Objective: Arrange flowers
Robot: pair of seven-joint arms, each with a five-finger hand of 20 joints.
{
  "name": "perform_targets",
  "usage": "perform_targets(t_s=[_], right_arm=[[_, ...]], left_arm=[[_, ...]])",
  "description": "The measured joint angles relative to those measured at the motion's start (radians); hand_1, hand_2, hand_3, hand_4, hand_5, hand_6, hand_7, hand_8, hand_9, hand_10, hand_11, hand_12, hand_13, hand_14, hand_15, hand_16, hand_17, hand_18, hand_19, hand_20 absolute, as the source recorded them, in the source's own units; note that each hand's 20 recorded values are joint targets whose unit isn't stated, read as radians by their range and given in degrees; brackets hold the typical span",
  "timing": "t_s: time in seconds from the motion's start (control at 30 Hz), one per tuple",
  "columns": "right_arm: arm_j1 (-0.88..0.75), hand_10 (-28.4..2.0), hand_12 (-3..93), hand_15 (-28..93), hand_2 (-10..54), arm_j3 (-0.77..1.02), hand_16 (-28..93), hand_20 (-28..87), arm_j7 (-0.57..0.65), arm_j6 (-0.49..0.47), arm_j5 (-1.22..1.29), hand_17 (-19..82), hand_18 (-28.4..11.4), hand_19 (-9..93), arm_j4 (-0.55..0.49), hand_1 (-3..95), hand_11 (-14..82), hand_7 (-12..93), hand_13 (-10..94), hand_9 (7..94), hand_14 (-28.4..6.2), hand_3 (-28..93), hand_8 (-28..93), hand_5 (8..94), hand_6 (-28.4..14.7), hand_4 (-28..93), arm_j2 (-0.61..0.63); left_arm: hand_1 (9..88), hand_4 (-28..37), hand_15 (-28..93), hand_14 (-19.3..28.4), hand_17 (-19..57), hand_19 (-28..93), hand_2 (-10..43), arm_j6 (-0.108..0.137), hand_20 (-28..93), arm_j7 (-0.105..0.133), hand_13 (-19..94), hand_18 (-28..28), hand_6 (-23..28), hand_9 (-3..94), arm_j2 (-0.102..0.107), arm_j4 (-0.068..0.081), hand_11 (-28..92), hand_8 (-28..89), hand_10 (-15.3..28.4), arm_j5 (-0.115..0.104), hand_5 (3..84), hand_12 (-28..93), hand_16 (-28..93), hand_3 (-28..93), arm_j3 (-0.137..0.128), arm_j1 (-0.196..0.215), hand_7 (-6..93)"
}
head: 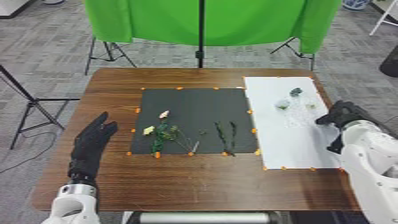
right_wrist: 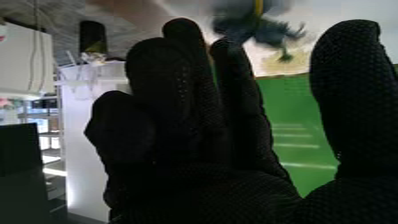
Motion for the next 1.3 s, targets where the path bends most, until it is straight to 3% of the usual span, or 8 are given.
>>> perform_targets(t_s=[0.23,0.47,0.73,0.8,0.87,1.0,1.1,1.3], right_arm=[[-0.019,-11.1,36.2,60,-9.5,-0.032,32,52,-0.049,0.121,-0.123,60,-12.4,93,0.036,61.1,10.0,21,86,87.5,-3.8,52,10,75.3,0.2,-14,-0.002],[-0.044,-9.2,39.1,60,-9.5,-0.076,33,53,-0.076,0.348,-0.142,63,-11.4,93,0.072,62.6,8.6,22,89,91.5,-2.5,54,10,79.3,-0.1,-14,0.008],[0.024,-9.6,40.5,61,-9.5,-0.249,34,55,-0.15,0.463,-0.029,63,-10.9,93,-0.09,61.6,8.0,22,89,91.5,-1.9,55,10,78.9,0.5,-15,0.093],[0.088,-9.6,40.6,61,-9.5,-0.325,34,55,-0.213,0.469,-0.014,63,-10.8,93,-0.117,61.4,8.0,23,89,91.2,-1.8,55,10,78.6,0.7,-15,0.101],[0.169,-9.4,40.8,61,-9.5,-0.412,34,56,-0.288,0.468,0.004,63,-10.8,93,-0.124,61.1,7.9,23,88,90.9,-1.7,55,10,78.3,1.1,-15,0.098],[0.343,-9.6,40.7,62,-9.5,-0.603,34,57,-0.411,0.456,0.015,63,-10.8,93,-0.093,60.4,8.1,25,88,90.1,-1.7,56,10,77.1,1.9,-15,0.063],[0.442,-9.5,40.7,62,-9.5,-0.716,34,58,-0.472,0.425,0.006,63,-10.6,93,-0.051,60.2,8.0,26,88,89.5,-1.6,56,9,76.4,2.2,-16,0.01],[0.503,-9.7,40.2,62,-9.5,-0.797,34,58,-0.546,0.292,-0.079,63,-10.4,93,-0.011,59.9,6.6,28,88,87.6,-0.6,56,7,75.0,2.8,-16,-0.103]], left_arm=[[31.8,-14.8,10,14.1,1.9,6,-8.7,0.0,19,-0.005,33,13.1,3.7,43.3,-0.001,0.0,16,-5,11.0,0.0,37.0,15,6,62,0.0,0.001,6.9],[31.7,-14.9,10,14.1,1.8,6,-8.6,0.0,19,-0.005,34,13.0,3.8,43.4,-0.002,-0.001,16,-5,11.0,-0.002,37.1,15,6,62,-0.003,0.006,6.7],[30.2,-15.7,10,14.2,1.8,6,-7.1,0.0,19,-0.014,34,13.1,3.8,43.4,-0.001,-0.002,16,-5,11.1,-0.003,37.2,15,6,62,-0.004,0.008,6.7],[25.9,-20.1,10,14.3,1.8,6,-4.3,0.0,19,-0.014,34,13.1,3.9,43.4,0.0,-0.002,16,-5,11.1,-0.005,37.3,15,6,63,-0.004,0.007,6.6],[18.9,-26.9,10,14.4,1.8,6,4.6,0.001,19,-0.013,34,13.1,3.8,43.5,0.0,-0.002,16,-5,11.4,-0.01,37.7,15,6,64,-0.004,0.007,6.6],[16.5,-28.2,10,14.7,1.9,6,18.3,0.017,19,-0.009,34,12.8,3.6,44.5,0.0,-0.002,16,-6,12.1,-0.04,38.9,15,6,57,0.004,0.005,7.0],[16.0,-28.2,10,14.8,2.0,6,19.7,0.037,19,-0.009,34,12.8,3.6,44.7,0.001,-0.002,16,-6,12.1,-0.064,39.2,15,6,57,0.014,-0.001,7.2],[15.4,-28.3,10,14.8,2.0,7,16.6,0.054,19,-0.01,34,12.7,3.7,44.8,0.001,-0.001,16,-6,12.1,-0.068,39.3,15,6,58,0.021,-0.009,7.1]])
